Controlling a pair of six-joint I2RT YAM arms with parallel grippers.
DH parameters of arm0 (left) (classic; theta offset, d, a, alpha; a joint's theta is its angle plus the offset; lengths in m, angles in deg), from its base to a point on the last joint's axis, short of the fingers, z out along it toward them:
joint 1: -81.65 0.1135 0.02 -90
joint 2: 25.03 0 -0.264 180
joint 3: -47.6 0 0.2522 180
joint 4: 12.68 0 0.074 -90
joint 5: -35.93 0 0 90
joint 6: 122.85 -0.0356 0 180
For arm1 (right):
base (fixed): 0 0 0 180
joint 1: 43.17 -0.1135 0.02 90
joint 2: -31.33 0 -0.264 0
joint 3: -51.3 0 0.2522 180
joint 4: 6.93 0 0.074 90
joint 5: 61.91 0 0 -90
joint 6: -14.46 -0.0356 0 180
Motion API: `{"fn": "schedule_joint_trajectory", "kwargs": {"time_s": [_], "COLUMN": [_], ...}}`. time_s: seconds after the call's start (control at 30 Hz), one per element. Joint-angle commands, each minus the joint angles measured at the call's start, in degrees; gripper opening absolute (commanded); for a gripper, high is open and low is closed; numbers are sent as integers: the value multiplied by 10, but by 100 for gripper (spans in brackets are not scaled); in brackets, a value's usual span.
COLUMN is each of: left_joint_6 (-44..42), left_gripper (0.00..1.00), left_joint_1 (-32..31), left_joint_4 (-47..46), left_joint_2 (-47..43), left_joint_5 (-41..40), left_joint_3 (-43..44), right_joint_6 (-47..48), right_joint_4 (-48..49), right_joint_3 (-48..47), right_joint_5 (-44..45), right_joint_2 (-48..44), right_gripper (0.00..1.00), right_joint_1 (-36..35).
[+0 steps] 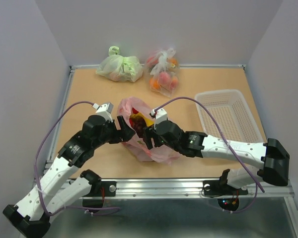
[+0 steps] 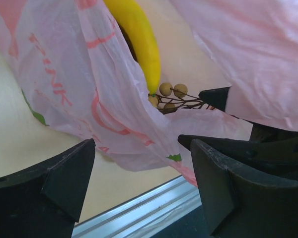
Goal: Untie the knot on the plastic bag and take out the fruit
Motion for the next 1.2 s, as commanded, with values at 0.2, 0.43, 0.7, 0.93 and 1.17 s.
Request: {"fn": "schedule_joint_trajectory", "kwargs": {"time_s": [0.2,0.43,0.7,0.93,1.17], "left_joint_6": [95,100,74,74,74], "left_gripper": [84,39,1,0,0], "left_joint_1": [-71,-118,-157,-186,-193], "left_joint_4": [-96,-98,-141,-148,-150], "left_joint_2": [73,80,86,97,108], "left_joint_5": [-109,-140,-92,-100,-99], "left_joint_3": [-21,-54,-67,-59,-56], "right_joint_6": [15,10,-34,-84,-97], "right_joint_4": [-31,-90,-113,-115,-94], "right_joint_3": [-31,-33,-7,37,53], "right_joint_5": [32,103,141,141,98], "right_joint_2": [-14,-38,-60,-74,-48], "right_gripper": [76,78,78,77,58], "right_joint_1": [-1,2,15,42,52]}}
